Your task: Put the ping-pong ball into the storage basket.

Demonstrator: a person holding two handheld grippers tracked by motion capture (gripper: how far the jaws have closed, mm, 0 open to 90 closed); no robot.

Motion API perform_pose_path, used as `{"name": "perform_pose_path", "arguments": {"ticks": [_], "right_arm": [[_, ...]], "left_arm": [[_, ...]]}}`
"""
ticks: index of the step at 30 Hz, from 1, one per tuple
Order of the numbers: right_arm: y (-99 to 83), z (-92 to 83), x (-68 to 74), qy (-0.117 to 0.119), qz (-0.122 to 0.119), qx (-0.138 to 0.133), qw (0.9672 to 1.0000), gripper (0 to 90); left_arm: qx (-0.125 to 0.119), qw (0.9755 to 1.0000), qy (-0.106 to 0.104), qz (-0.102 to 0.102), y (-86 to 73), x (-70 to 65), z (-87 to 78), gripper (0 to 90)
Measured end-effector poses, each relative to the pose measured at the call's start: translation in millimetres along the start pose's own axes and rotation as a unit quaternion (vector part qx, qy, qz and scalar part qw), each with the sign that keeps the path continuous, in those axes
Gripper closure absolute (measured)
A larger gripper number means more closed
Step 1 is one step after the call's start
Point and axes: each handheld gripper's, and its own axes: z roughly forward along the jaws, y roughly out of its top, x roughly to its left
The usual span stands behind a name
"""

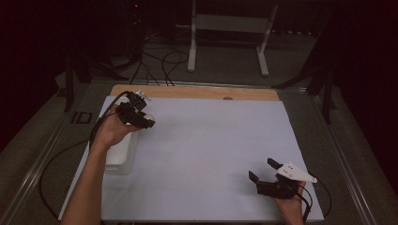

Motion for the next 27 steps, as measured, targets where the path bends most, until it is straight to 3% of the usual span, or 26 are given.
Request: {"name": "perform_pose_path", "arguments": {"ticks": [27], "right_arm": [[0.0, 0.4, 0.1, 0.000, 0.000, 0.000, 1.0000, 9.1]], "left_arm": [[-0.002, 1.0000, 0.003, -0.004, -4.7, 4.0, -5.4, 51.2]]}}
